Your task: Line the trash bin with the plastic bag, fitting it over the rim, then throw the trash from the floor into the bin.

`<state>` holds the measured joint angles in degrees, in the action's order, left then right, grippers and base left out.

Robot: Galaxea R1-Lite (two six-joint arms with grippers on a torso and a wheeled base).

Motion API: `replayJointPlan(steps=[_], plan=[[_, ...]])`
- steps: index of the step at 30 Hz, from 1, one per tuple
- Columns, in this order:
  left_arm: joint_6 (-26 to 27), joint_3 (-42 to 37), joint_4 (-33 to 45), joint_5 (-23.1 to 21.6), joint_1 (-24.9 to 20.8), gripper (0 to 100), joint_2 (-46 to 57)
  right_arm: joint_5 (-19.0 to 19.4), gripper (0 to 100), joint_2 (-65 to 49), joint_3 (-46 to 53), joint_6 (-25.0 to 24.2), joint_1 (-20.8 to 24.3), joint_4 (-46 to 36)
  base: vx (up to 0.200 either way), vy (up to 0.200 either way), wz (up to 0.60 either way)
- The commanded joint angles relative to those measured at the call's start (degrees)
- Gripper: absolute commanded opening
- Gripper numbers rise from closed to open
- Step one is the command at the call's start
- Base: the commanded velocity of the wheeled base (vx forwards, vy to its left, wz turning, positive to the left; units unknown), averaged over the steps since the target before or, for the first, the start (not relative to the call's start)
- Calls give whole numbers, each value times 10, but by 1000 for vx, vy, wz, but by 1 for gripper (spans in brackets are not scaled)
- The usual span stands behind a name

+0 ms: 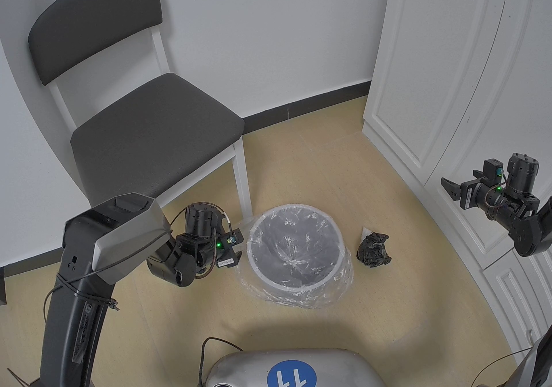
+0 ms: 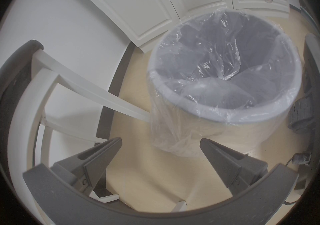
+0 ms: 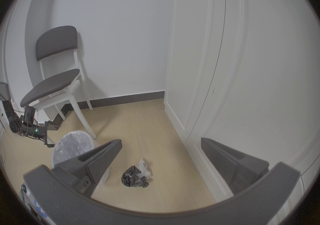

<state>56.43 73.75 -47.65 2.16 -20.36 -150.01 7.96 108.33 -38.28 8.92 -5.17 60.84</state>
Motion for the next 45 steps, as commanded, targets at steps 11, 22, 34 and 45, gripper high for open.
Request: replayJointPlan(steps=[11, 22, 34, 45], plan=[[0, 179, 145, 1, -14, 100, -87, 0, 100, 16, 0, 19, -2, 0, 0, 0, 0], [-9, 166, 143, 1, -2, 100, -79, 0, 100, 19, 0, 21, -2, -1, 0, 0, 0], [12, -139, -53, 53, 19, 100, 96, 0, 100, 12, 12, 22, -2, 2, 0, 0, 0], [4, -341, -256, 46, -14, 100, 197, 0, 100, -29, 66, 34, 5, 8, 0, 0, 0]])
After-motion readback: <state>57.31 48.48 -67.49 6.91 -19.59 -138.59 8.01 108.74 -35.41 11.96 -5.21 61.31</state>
